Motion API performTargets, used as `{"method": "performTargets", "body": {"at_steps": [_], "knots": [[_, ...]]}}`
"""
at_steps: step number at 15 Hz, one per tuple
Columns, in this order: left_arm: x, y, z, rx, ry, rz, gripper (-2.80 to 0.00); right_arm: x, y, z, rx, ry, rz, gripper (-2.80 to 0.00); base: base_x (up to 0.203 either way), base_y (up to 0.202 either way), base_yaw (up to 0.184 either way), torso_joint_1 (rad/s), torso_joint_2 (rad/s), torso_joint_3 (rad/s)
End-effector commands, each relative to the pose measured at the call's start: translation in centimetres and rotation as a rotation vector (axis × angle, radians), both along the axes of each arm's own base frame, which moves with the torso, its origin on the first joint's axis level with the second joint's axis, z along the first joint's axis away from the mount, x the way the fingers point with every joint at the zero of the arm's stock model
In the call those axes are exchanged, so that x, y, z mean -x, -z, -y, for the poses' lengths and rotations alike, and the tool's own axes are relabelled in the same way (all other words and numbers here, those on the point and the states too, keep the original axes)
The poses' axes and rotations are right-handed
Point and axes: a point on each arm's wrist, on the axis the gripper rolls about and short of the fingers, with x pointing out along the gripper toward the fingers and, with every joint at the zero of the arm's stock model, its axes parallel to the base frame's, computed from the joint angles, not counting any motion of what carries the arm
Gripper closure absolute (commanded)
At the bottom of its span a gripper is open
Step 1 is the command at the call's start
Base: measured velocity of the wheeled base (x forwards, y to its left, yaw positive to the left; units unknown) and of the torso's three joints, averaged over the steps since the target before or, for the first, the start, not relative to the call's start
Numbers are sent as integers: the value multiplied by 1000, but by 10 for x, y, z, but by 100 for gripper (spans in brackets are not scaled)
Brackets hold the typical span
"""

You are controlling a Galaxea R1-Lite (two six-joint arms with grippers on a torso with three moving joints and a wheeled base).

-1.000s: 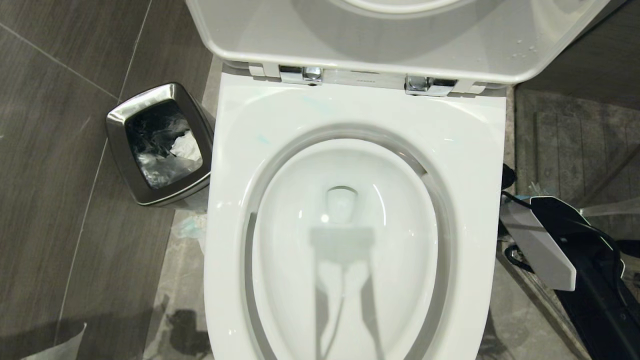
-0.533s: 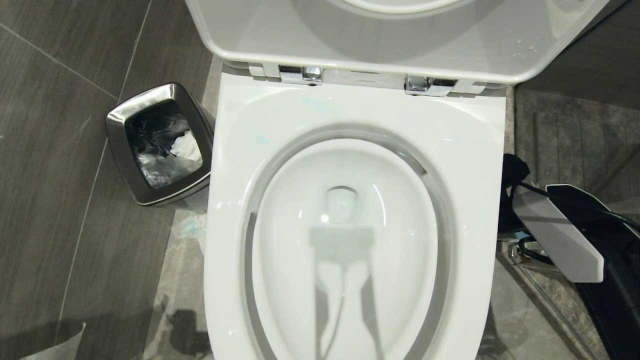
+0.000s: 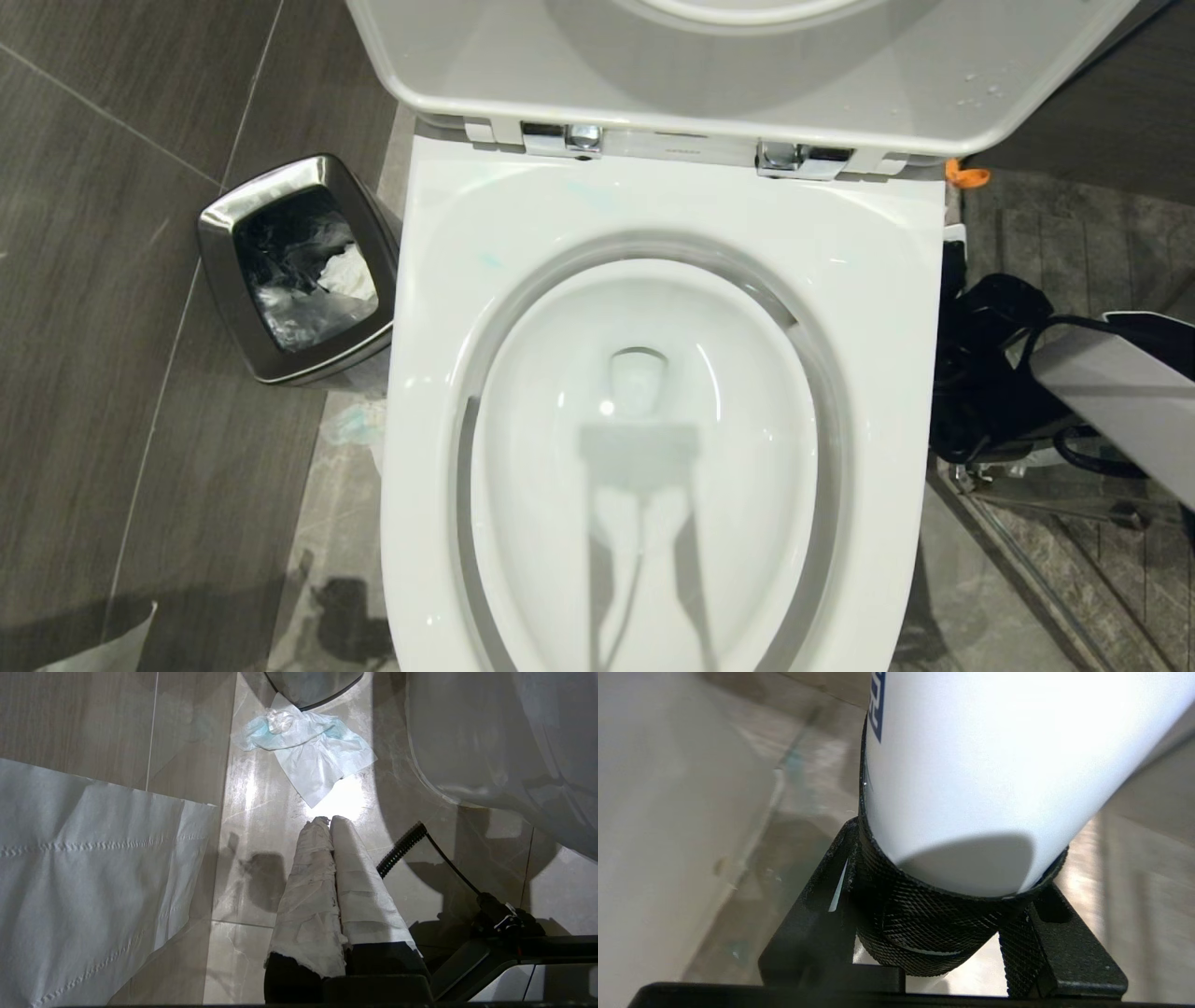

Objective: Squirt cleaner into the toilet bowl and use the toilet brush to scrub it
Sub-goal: Pour in the cleaning agent

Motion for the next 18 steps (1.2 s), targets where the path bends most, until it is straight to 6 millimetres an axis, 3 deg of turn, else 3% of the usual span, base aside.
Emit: {"method": "performTargets", "body": {"at_steps": [1,8,11,18], "knots": [[0,0,0,-1,0,-1,0,31,-35,8,-8,17,37,0,0,0,0,-2,27,-1],[0,0,0,0,0,-1,0,108,-94,13,-57,9,103,0,0,0,0,0,0,0],[0,0,0,0,0,-1,0,151,-106,14,-61,10,106,0,0,0,0,0,0,0],[0,0,0,0,-2,-1,0,253,-166,17,-100,14,129,0,0,0,0,0,0,0]]}}
